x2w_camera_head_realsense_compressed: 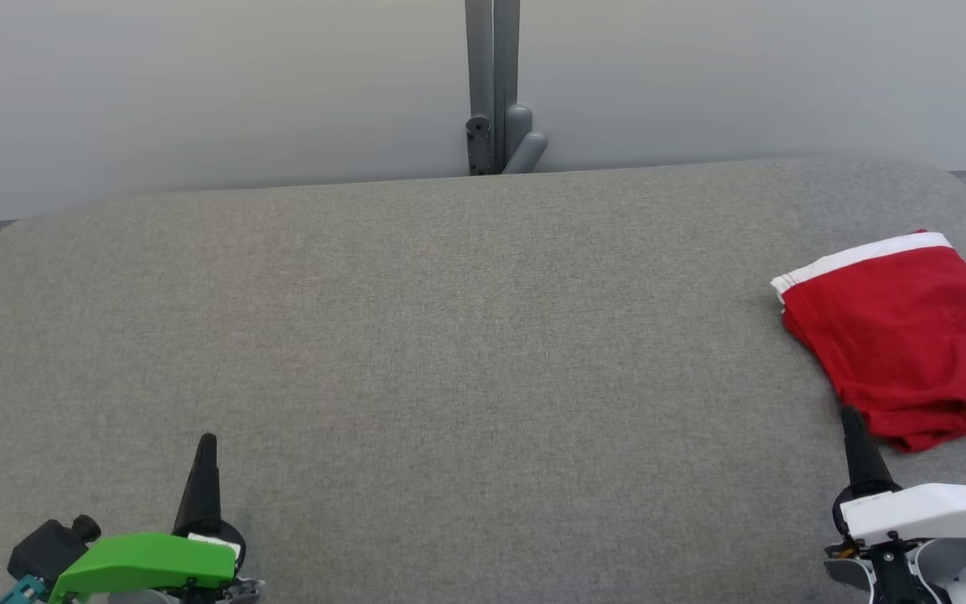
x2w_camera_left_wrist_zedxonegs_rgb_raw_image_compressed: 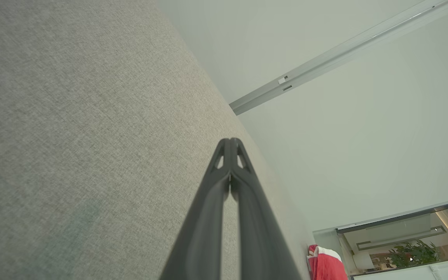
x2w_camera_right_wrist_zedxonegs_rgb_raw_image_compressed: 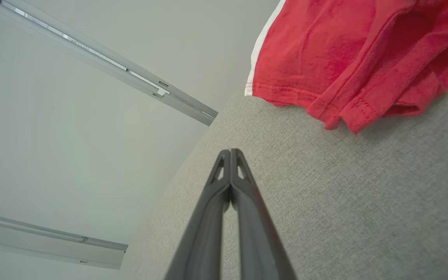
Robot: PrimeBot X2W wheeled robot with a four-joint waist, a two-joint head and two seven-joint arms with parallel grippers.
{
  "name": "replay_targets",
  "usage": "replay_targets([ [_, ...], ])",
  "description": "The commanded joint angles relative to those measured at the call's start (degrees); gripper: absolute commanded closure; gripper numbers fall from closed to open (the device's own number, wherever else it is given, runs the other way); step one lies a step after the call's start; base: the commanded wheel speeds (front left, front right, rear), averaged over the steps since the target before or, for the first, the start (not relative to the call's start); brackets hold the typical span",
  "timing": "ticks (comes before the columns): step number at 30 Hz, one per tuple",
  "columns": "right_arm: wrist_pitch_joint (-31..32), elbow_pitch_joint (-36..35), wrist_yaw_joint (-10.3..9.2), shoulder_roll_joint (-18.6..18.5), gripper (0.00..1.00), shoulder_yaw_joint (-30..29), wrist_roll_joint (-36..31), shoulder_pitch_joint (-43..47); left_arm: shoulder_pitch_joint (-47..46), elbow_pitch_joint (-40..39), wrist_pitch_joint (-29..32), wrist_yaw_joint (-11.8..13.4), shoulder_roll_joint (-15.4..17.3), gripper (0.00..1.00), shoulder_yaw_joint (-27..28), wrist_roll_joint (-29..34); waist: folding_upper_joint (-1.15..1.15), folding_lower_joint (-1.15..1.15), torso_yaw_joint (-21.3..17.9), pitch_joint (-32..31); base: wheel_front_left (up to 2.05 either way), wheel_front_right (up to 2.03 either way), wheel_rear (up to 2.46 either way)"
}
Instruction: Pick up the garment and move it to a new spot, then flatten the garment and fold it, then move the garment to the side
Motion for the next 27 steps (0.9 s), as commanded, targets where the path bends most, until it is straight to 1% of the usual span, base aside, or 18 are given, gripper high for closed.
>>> replay_targets([
  [1,0.3,-0.3,0.01,-0.4,1.0,0.1,1.7,-1.1,-1.6,-0.8,0.4,0.1,0.5,1.0,0.3,-1.3,0.13,0.0,0.0,0.0,0.0,0.0,0.0],
  [12,2.2,0.0,0.01,-0.4,1.0,0.5,9.8,-2.2,-2.5,-0.9,2.3,0.1,0.5,1.0,1.6,-7.7,0.16,0.0,-0.1,0.1,0.0,0.0,0.0],
  [27,4.3,0.3,0.01,-0.5,1.0,0.9,18.7,-3.5,-3.6,-1.0,4.4,0.1,0.5,1.0,3.0,-14.8,0.2,0.0,-0.3,0.2,0.0,0.0,0.0],
])
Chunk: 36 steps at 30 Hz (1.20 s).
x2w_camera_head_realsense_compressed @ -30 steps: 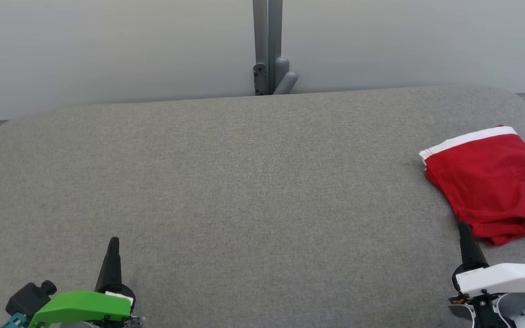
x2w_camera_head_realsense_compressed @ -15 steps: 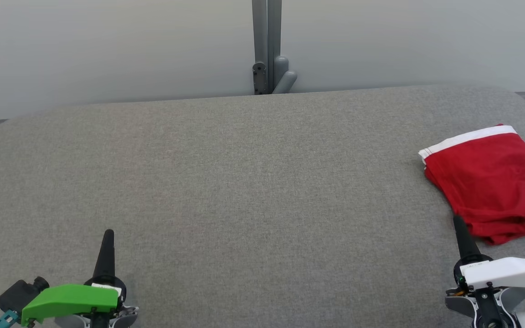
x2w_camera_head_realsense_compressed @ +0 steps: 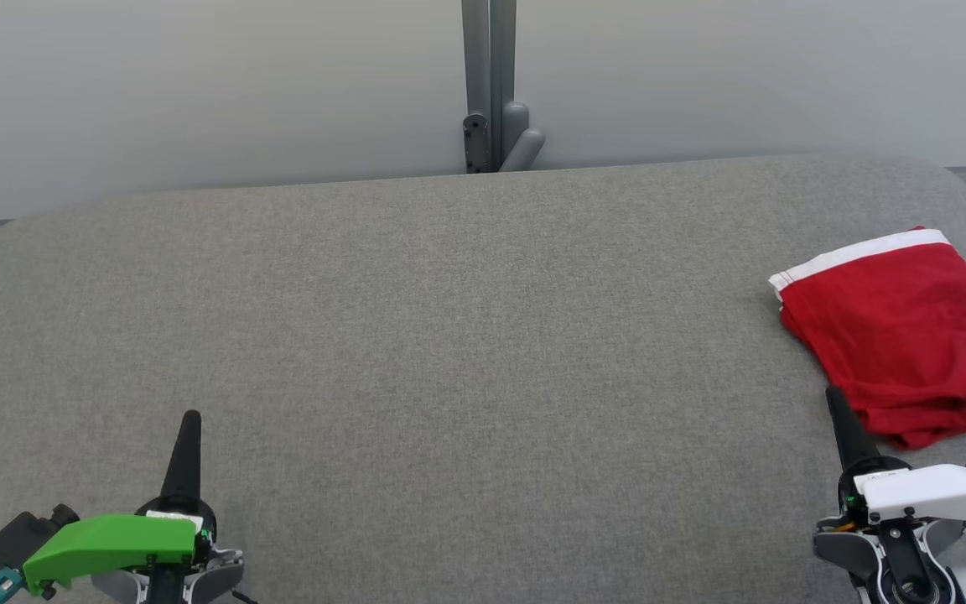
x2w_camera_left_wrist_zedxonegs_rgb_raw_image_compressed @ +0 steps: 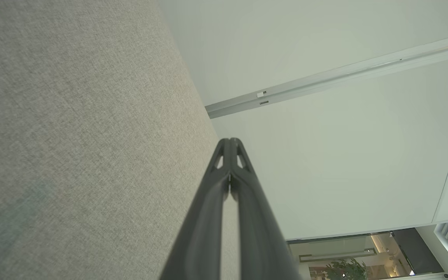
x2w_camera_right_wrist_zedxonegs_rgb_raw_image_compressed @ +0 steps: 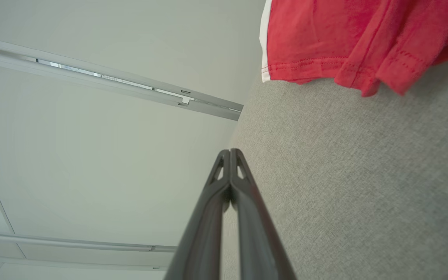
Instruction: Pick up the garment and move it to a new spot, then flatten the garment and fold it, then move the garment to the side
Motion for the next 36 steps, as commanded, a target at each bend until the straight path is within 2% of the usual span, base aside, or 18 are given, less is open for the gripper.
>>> replay_targets([
  [1,0.4,-0.2,0.04,-0.3,1.0,0.1,1.6,-1.2,-1.3,-0.4,0.3,0.1,0.4,1.0,0.6,-1.2,0.19,0.0,0.0,0.0,0.0,0.0,0.0],
  [36,4.3,0.5,0.02,-0.5,1.0,0.8,18.1,-3.4,-3.3,-0.6,4.5,0.1,0.1,1.0,3.2,-14.2,0.27,0.0,-0.4,0.3,0.0,0.0,0.0],
])
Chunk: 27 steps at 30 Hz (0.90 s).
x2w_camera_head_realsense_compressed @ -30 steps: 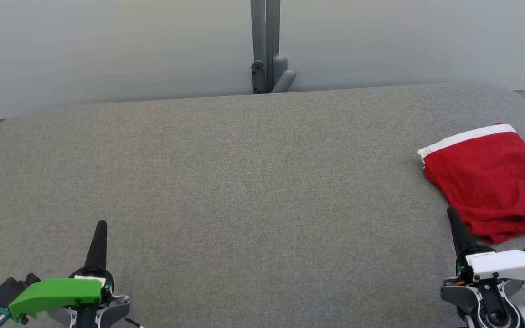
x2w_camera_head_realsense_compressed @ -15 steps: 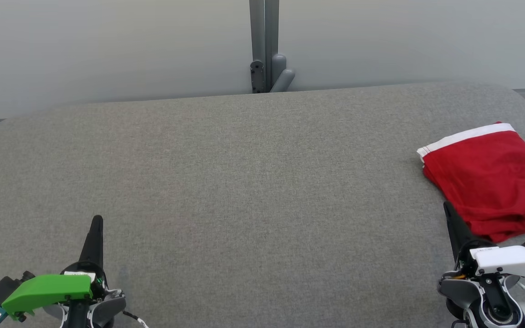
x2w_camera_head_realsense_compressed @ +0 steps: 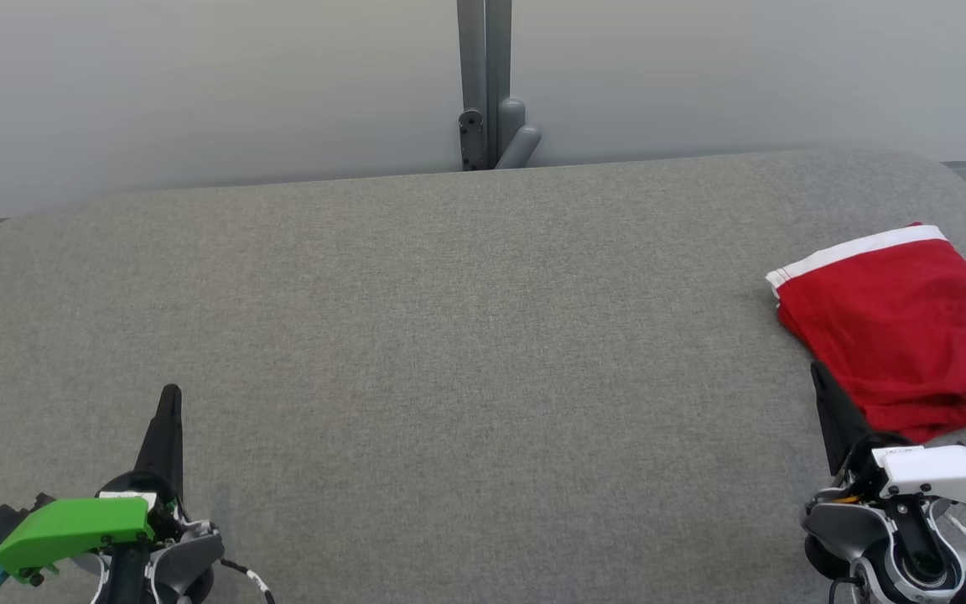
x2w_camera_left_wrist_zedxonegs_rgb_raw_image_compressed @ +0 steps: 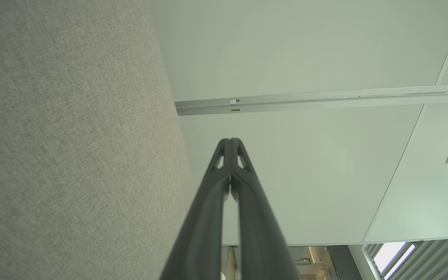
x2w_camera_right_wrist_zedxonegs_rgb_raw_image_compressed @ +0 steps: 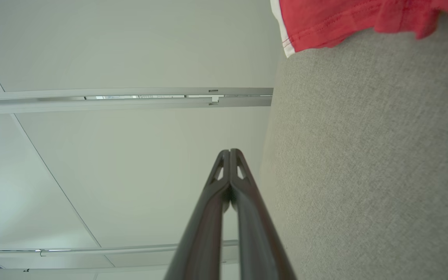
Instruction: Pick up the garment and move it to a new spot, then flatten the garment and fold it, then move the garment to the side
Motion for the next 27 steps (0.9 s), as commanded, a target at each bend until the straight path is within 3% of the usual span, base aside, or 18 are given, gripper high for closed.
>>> replay_targets([
  [1,0.5,0.2,0.02,-0.3,1.0,0.1,1.4,-1.0,-1.1,-0.2,0.4,0.1,0.2,1.0,0.3,-1.3,0.27,0.0,0.0,0.0,0.0,0.0,0.0],
  [27,0.7,0.2,0.02,-0.3,1.0,0.1,2.5,-1.0,-1.2,-0.2,0.9,0.1,-0.1,1.0,0.9,-1.5,0.28,0.0,-0.1,0.0,0.0,0.0,0.0],
])
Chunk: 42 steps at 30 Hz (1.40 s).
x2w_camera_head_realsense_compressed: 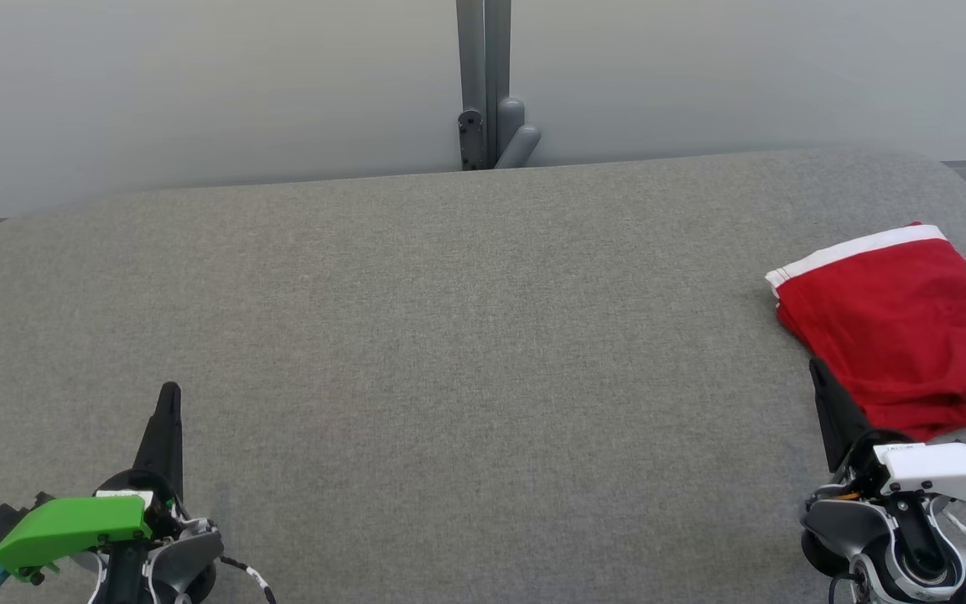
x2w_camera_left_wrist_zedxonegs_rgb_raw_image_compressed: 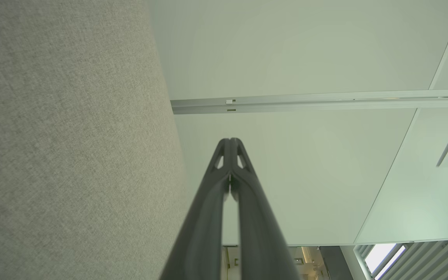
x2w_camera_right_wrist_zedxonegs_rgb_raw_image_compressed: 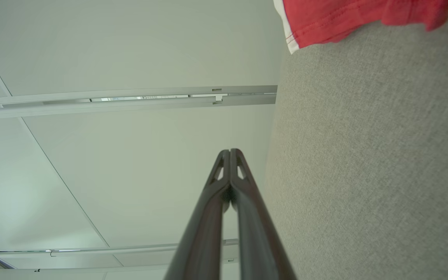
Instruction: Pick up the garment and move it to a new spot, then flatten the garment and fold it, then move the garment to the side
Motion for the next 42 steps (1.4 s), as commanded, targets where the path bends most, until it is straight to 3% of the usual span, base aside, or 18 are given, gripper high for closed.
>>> replay_targets([
  [1,0.2,0.1,0.02,-0.3,1.0,0.1,0.3,-0.5,-0.9,-0.2,0.1,0.1,0.2,1.0,0.3,0.3,0.28,0.0,0.0,0.0,0.0,0.0,0.0],
  [42,0.2,0.1,0.02,-0.3,1.0,0.1,0.3,-0.5,-0.9,-0.1,0.5,0.1,-0.1,1.0,0.7,0.6,0.28,0.0,0.0,0.0,0.0,0.0,0.0],
])
